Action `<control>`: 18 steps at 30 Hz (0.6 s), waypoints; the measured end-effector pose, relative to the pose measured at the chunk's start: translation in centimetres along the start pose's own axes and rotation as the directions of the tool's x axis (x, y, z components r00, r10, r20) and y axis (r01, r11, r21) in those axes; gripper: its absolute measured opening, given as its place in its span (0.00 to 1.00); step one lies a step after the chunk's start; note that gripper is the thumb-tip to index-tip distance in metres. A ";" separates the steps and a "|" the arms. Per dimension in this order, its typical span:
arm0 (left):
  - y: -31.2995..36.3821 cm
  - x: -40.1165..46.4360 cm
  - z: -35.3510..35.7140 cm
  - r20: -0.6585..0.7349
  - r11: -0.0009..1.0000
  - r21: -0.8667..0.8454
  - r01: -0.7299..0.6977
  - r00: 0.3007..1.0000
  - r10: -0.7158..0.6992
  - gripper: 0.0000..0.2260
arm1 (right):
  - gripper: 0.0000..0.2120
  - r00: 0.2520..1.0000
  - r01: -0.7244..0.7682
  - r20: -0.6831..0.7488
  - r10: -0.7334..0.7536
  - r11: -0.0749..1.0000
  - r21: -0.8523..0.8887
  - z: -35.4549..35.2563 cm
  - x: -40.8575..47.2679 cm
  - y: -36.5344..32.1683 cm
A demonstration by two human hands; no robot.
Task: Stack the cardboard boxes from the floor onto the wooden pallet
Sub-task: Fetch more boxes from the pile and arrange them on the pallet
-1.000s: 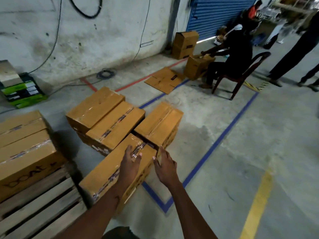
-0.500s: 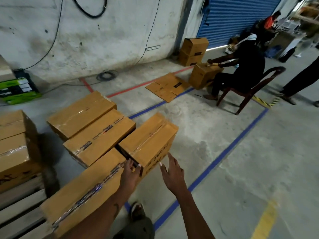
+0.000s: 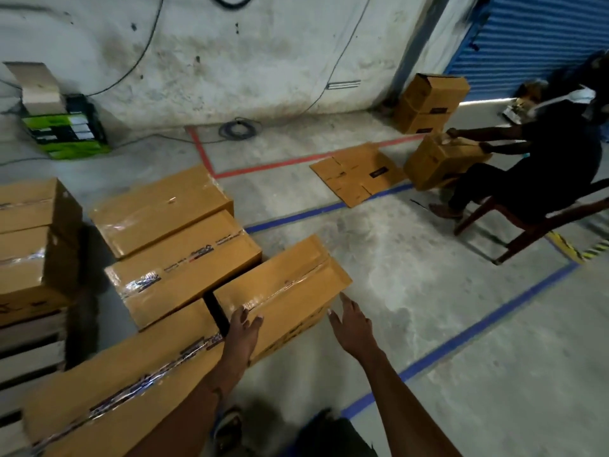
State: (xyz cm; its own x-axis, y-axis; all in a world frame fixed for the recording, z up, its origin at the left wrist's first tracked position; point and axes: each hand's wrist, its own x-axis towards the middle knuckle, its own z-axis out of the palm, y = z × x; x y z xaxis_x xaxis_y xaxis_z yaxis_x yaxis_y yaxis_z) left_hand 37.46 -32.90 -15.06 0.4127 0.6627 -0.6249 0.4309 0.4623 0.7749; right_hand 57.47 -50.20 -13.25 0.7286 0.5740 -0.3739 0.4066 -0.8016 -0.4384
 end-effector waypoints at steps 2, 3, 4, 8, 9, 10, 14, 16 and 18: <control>0.7 1.2 1.8 -0.031 1.000 -0.005 0.031 0.999 -0.031 0.30 | 0.34 0.998 0.029 0.050 -0.028 0.999 -0.028 -0.9 3.9 1.2; 0.9 2.1 2.9 -0.066 0.999 -0.016 0.046 0.997 -0.046 0.30 | 0.33 0.995 0.055 0.080 -0.051 0.998 -0.044 -1.3 6.2 1.8; 1.1 3.0 3.8 -0.100 0.998 -0.029 0.054 0.993 -0.056 0.29 | 0.33 0.991 0.071 0.114 -0.064 0.995 -0.063 -1.6 8.4 2.4; 0.4 7.3 7.0 -0.164 0.996 -0.094 0.006 0.986 -0.021 0.32 | 0.33 0.969 0.159 0.212 -0.131 0.980 -0.120 -1.5 17.6 5.5; 0.0 8.5 7.6 -0.190 0.996 -0.094 -0.003 0.982 -0.015 0.34 | 0.33 0.962 0.178 0.234 -0.142 0.974 -0.140 -1.2 19.8 6.3; -0.5 9.6 8.3 -0.221 0.996 -0.094 -0.008 0.975 -0.013 0.36 | 0.33 0.953 0.200 0.259 -0.155 0.967 -0.157 -1.0 21.8 7.0; -4.8 13.7 10.2 -0.296 0.993 -0.098 0.065 0.951 -0.092 0.35 | 0.33 0.926 0.258 0.334 -0.176 0.941 -0.220 0.7 28.5 10.1; -7.7 15.5 10.9 -0.315 0.988 -0.085 0.129 0.937 -0.150 0.36 | 0.33 0.923 0.266 0.345 -0.174 0.933 -0.242 2.0 31.6 11.7; -10.1 17.4 11.4 -0.345 0.984 -0.051 0.169 0.922 -0.176 0.37 | 0.33 0.928 0.239 0.342 -0.151 0.942 -0.234 3.3 34.6 13.0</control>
State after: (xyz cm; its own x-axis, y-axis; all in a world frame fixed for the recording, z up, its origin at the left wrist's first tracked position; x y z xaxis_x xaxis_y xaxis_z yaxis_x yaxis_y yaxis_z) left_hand 49.42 -32.81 -34.86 0.0275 0.7326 -0.6801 0.4526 0.5975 0.6619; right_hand 86.17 -40.21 -34.63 0.4264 0.7103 -0.5600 0.6865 -0.6573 -0.3109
